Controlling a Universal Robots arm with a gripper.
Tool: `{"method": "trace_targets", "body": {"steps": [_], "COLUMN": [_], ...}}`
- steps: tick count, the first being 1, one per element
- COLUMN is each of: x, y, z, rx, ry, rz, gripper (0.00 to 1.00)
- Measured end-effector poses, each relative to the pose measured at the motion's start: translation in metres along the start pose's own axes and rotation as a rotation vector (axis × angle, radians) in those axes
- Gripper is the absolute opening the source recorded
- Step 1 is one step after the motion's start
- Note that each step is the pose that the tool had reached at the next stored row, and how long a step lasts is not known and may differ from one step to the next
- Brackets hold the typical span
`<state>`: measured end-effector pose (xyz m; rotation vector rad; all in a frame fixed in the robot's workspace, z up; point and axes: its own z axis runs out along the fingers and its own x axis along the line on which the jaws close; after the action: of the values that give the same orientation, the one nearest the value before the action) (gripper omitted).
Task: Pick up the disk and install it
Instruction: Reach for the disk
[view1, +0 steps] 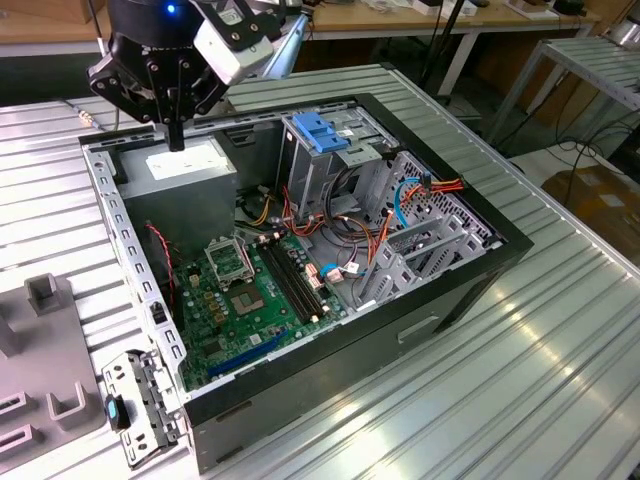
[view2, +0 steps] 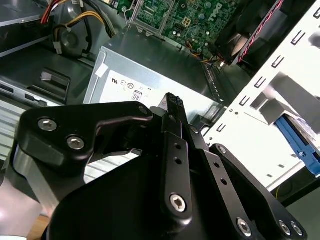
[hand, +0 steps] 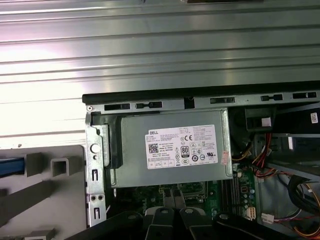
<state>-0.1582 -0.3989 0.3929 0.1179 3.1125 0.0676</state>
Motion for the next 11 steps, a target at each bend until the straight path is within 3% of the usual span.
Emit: {"method": "trace_targets", "body": {"steps": [11], "x": [0.0046], "y": [-0.0003], "z": [0.0000], "rx": [0.0000], "ry": [0.0000], "rz": [0.000], "gripper": [0.11]}}
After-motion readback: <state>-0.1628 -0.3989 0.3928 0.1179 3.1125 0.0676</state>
